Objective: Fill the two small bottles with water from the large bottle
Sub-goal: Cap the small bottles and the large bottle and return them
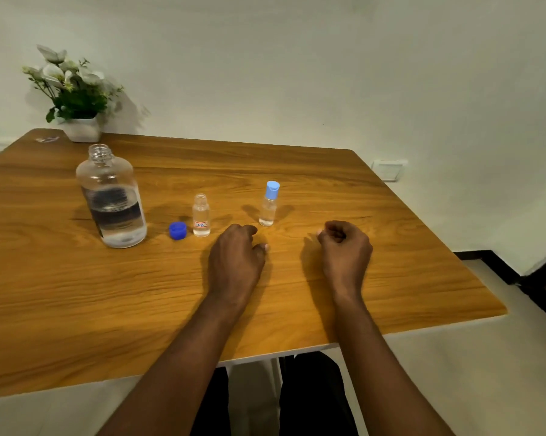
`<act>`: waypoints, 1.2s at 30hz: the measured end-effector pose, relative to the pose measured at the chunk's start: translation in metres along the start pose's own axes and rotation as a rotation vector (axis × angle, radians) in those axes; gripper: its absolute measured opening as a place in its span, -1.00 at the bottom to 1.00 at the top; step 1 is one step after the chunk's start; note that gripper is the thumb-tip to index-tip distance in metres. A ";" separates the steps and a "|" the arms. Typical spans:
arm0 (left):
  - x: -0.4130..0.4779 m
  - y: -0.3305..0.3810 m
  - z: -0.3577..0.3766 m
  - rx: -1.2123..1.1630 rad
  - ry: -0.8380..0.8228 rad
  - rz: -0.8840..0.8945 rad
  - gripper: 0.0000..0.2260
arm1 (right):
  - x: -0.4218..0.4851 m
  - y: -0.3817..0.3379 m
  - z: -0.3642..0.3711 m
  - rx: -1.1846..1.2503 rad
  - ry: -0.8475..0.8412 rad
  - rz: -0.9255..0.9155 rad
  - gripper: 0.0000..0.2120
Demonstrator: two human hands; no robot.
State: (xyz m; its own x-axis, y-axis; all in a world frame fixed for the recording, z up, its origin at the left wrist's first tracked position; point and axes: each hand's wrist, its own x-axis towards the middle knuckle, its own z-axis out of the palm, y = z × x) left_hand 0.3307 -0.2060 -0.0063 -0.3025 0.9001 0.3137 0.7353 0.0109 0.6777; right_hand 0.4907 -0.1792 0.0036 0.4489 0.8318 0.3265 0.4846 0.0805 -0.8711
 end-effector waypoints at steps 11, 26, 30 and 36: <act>0.002 0.001 0.000 -0.016 -0.001 0.007 -0.64 | 0.021 0.010 -0.007 -0.205 0.023 0.117 -0.47; -0.004 0.004 -0.004 -0.030 0.003 -0.010 -0.64 | 0.013 0.007 -0.002 -0.224 -0.035 0.053 -0.78; -0.008 0.005 -0.008 -0.043 0.016 -0.027 -0.65 | -0.004 0.001 0.008 -0.159 -0.095 0.021 -0.80; -0.018 0.003 -0.020 -0.066 0.030 -0.060 -0.66 | -0.032 -0.015 0.032 -0.091 -0.203 -0.039 -0.83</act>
State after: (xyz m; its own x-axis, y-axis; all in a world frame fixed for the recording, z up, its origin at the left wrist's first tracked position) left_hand 0.3262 -0.2310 0.0036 -0.3636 0.8850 0.2907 0.6744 0.0348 0.7376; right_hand 0.4449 -0.1892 -0.0058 0.2724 0.9233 0.2709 0.5686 0.0726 -0.8194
